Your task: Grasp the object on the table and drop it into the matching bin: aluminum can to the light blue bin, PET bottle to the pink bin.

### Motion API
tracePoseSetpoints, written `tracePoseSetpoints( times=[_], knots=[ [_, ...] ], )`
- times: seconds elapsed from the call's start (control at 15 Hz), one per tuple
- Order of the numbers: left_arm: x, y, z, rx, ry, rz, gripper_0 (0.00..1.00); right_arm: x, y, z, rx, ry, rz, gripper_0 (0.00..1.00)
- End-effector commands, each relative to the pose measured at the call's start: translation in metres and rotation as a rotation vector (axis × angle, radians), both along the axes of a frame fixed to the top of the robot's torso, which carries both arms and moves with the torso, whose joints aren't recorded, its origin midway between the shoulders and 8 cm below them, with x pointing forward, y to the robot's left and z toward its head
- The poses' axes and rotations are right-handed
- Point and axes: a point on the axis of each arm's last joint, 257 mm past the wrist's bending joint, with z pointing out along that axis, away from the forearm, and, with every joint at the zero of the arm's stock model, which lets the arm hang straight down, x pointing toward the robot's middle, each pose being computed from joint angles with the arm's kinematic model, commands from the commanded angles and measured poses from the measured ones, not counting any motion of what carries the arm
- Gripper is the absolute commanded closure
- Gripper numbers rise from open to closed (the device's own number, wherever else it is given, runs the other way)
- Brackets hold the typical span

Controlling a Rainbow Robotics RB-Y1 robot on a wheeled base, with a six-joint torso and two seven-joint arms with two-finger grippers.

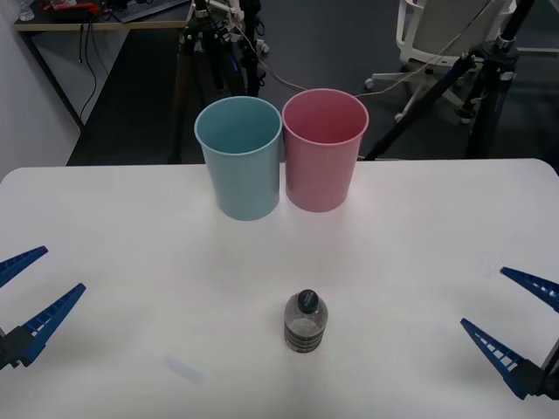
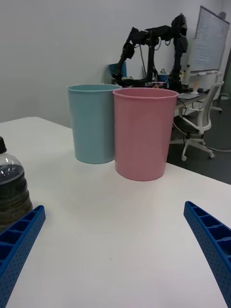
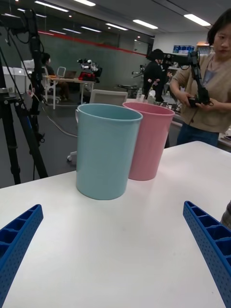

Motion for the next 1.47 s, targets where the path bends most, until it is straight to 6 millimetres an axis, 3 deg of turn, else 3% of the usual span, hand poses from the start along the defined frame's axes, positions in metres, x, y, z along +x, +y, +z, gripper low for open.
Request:
tracePoseSetpoints(
  times=[0.07, 1.0, 1.47],
  knots=[
    [0.000, 0.000, 0.000, 0.000, 0.000, 0.000, 0.00, -0.008, 0.026, -0.017, 0.004, 0.033, 0.059, 0.00],
    [0.000, 0.000, 0.000, 0.000, 0.000, 0.000, 0.00, -0.020, 0.131, -0.079, -0.044, 0.009, 0.082, 0.00],
    [0.000, 0.000, 0.000, 0.000, 0.000, 0.000, 0.00, -0.023, 0.180, -0.086, 0.018, 0.030, 0.098, 0.00]
  ],
)
